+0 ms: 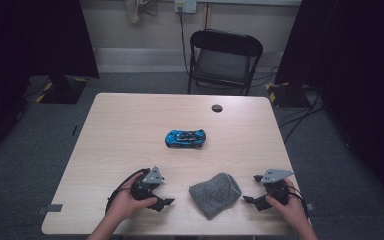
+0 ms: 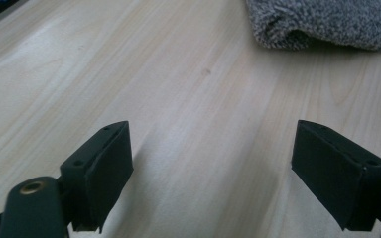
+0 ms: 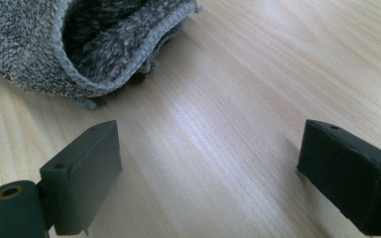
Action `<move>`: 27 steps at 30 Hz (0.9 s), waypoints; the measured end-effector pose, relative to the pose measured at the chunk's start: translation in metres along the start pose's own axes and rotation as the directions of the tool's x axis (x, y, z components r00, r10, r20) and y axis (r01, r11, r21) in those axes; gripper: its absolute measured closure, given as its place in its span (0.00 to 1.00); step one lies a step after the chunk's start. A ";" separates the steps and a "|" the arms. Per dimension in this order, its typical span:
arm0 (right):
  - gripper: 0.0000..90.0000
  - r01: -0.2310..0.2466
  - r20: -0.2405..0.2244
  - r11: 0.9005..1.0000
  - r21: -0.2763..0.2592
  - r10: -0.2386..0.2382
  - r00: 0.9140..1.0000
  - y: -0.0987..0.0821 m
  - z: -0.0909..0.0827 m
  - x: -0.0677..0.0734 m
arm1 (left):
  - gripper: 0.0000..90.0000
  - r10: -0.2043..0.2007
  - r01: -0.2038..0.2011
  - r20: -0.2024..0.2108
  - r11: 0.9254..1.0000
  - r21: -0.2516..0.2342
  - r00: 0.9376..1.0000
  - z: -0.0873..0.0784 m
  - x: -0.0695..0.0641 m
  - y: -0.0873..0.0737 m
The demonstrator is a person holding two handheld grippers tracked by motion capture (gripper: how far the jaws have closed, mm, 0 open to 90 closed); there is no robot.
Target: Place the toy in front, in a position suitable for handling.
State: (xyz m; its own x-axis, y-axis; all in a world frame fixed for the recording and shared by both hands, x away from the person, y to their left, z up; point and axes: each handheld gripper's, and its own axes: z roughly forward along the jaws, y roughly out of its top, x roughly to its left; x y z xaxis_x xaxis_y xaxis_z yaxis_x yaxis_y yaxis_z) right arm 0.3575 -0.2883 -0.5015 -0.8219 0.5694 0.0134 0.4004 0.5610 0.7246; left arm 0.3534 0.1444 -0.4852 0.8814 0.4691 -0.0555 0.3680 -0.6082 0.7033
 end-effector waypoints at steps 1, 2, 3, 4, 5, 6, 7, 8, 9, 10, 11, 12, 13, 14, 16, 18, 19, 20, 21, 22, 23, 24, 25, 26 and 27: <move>0.10 0.000 0.000 1.000 0.000 0.000 1.000 0.000 0.000 0.000 | 0.17 0.000 0.000 0.000 1.000 0.000 1.000 0.000 0.000 0.000; 0.10 0.000 -0.001 1.000 0.000 0.000 1.000 0.000 0.000 0.000 | 0.17 -0.008 0.008 -0.001 1.000 -0.007 1.000 0.000 0.005 0.002; 0.10 0.000 -0.001 1.000 0.000 0.000 1.000 0.000 0.000 0.000 | 0.17 -0.008 0.008 -0.001 1.000 -0.007 1.000 0.000 0.005 0.002; 0.10 0.001 -0.001 1.000 0.000 -0.001 1.000 0.000 0.000 0.000 | 0.18 -0.017 0.017 -0.008 1.000 -0.009 1.000 0.001 0.009 0.005; 0.10 0.001 -0.001 1.000 0.000 -0.001 1.000 0.000 0.000 0.000 | 0.18 -0.019 0.019 -0.014 1.000 -0.010 1.000 0.001 0.010 0.006; 0.10 0.000 -0.001 1.000 0.000 0.000 1.000 0.000 0.000 0.000 | 0.18 -0.022 0.022 -0.013 1.000 -0.008 1.000 0.002 0.011 0.007; 0.10 0.001 -0.001 1.000 0.000 -0.001 1.000 0.000 0.000 0.000 | 0.18 -0.023 0.023 -0.007 1.000 -0.014 1.000 0.003 0.012 0.008; 0.10 0.001 -0.001 1.000 0.000 -0.001 1.000 0.000 0.000 0.000 | 0.18 -0.021 0.021 -0.005 1.000 -0.014 1.000 0.003 0.012 0.008; 0.10 0.001 -0.001 1.000 0.000 -0.001 1.000 0.000 0.000 0.000 | 0.18 -0.019 0.019 -0.007 1.000 -0.011 1.000 0.005 0.012 0.009; 0.10 0.000 -0.001 1.000 0.000 0.000 1.000 0.000 0.000 0.000 | 0.17 -0.018 0.018 -0.006 1.000 -0.009 1.000 0.006 0.012 0.009; 0.10 0.000 -0.001 1.000 0.000 0.000 1.000 0.000 0.000 0.000 | 0.18 -0.018 0.018 -0.006 1.000 -0.009 1.000 0.006 0.012 0.009; 0.10 0.000 -0.001 1.000 0.000 0.000 1.000 0.000 0.000 0.000 | 0.18 -0.014 0.014 -0.002 1.000 -0.005 1.000 0.008 0.013 0.010; 0.10 0.000 -0.001 1.000 0.000 0.000 1.000 0.000 0.000 0.000 | 0.18 -0.014 0.014 -0.002 1.000 -0.005 1.000 0.008 0.013 0.010; 0.10 0.000 -0.001 1.000 0.000 0.000 1.000 0.000 0.000 0.000 | 0.18 -0.019 0.019 0.003 1.000 -0.004 1.000 0.010 0.014 0.012; 0.10 0.001 -0.001 1.000 0.000 -0.001 1.000 0.000 0.000 0.000 | 0.18 -0.018 0.018 0.003 1.000 -0.001 1.000 0.012 0.014 0.013; 0.10 0.001 -0.001 1.000 0.000 -0.001 1.000 0.000 0.000 0.000 | 0.18 -0.010 0.010 0.003 1.000 -0.002 1.000 0.013 0.014 0.014; 0.10 0.000 -0.001 1.000 0.000 0.000 1.000 0.000 0.000 0.000 | 0.18 -0.011 0.011 0.007 1.000 -0.003 1.000 0.013 0.013 0.014; 0.10 0.000 -0.001 1.000 0.000 0.000 1.000 0.000 0.000 0.000 | 0.18 -0.006 0.006 0.010 1.000 -0.002 1.000 0.014 0.013 0.014; 0.10 0.001 0.000 1.000 0.000 -0.001 1.000 0.000 0.000 0.000 | 0.18 -0.006 0.006 0.010 1.000 -0.002 1.000 0.014 0.013 0.014; 0.10 0.001 0.001 1.000 0.001 -0.001 1.000 0.000 0.000 0.000 | 0.18 0.002 -0.002 0.006 1.000 0.017 1.000 0.016 0.013 0.012; 0.10 0.001 0.002 1.000 0.001 -0.001 1.000 0.000 0.000 0.000 | 0.18 0.010 -0.010 0.004 1.000 0.028 1.000 0.015 0.012 0.011; 0.10 0.001 0.000 1.000 0.001 -0.001 1.000 0.000 0.000 0.000 | 0.18 0.009 -0.009 0.004 1.000 0.021 1.000 0.016 0.012 0.010; 0.10 0.000 -0.003 1.000 0.001 0.000 1.000 0.000 0.000 0.000 | 0.18 0.008 -0.008 0.004 1.000 0.019 1.000 0.015 0.012 0.008; 0.10 0.001 -0.005 1.000 0.001 -0.001 1.000 0.000 0.000 -0.001 | 0.18 0.004 -0.004 0.006 1.000 0.014 1.000 0.015 0.012 0.006; 0.10 0.000 -0.005 1.000 0.002 0.000 1.000 0.000 0.000 -0.001 | 0.18 0.003 -0.003 0.004 1.000 0.012 1.000 0.014 0.012 0.005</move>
State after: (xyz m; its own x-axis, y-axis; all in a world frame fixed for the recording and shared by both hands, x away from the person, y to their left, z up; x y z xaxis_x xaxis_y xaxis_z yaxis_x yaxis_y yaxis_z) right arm 0.3582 -0.2886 -0.5014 -0.8239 0.5665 0.0164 0.4010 0.5622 0.7233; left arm 0.3703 0.1381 -0.4925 0.8835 0.4649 -0.0564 0.3691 -0.6171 0.6949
